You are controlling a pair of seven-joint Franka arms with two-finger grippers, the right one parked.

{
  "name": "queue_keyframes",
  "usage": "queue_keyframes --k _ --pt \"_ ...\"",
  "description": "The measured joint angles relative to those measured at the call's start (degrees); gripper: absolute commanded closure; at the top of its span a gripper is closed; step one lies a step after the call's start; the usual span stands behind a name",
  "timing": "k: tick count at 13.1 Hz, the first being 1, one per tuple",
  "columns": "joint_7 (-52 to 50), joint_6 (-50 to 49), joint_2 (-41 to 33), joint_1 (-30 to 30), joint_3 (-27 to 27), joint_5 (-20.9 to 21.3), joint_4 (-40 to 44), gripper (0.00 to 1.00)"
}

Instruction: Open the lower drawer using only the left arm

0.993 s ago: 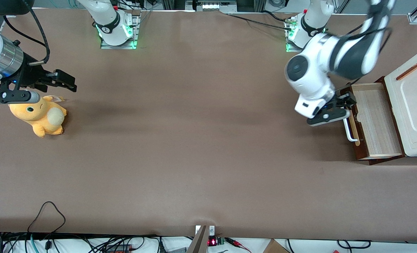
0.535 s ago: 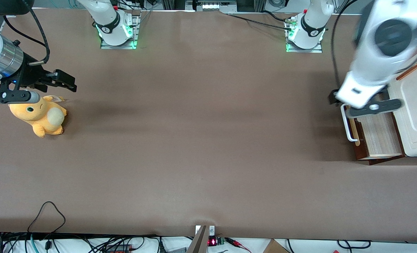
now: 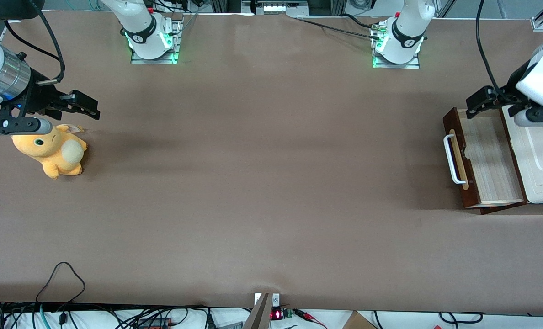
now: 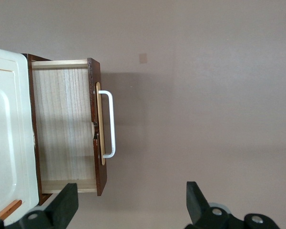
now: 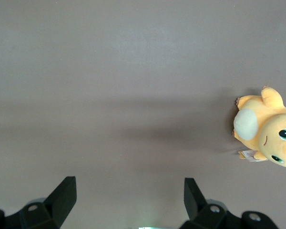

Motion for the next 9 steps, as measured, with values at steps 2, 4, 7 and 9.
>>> queue_keyframes --k 2,4,7,9 --pt "0.1 -0.4 -1.8 -0.1 0.0 0.0 -0.8 0.00" --pt "0.1 -0.4 -3.7 0.0 0.0 0.0 -2.3 0.00" --pt "1.0 1.6 -4.4 0.5 0.2 0.0 -4.2 0.00" --pt "1.3 2.6 -4.2 0.8 0.6 0.0 -4.7 0.00"
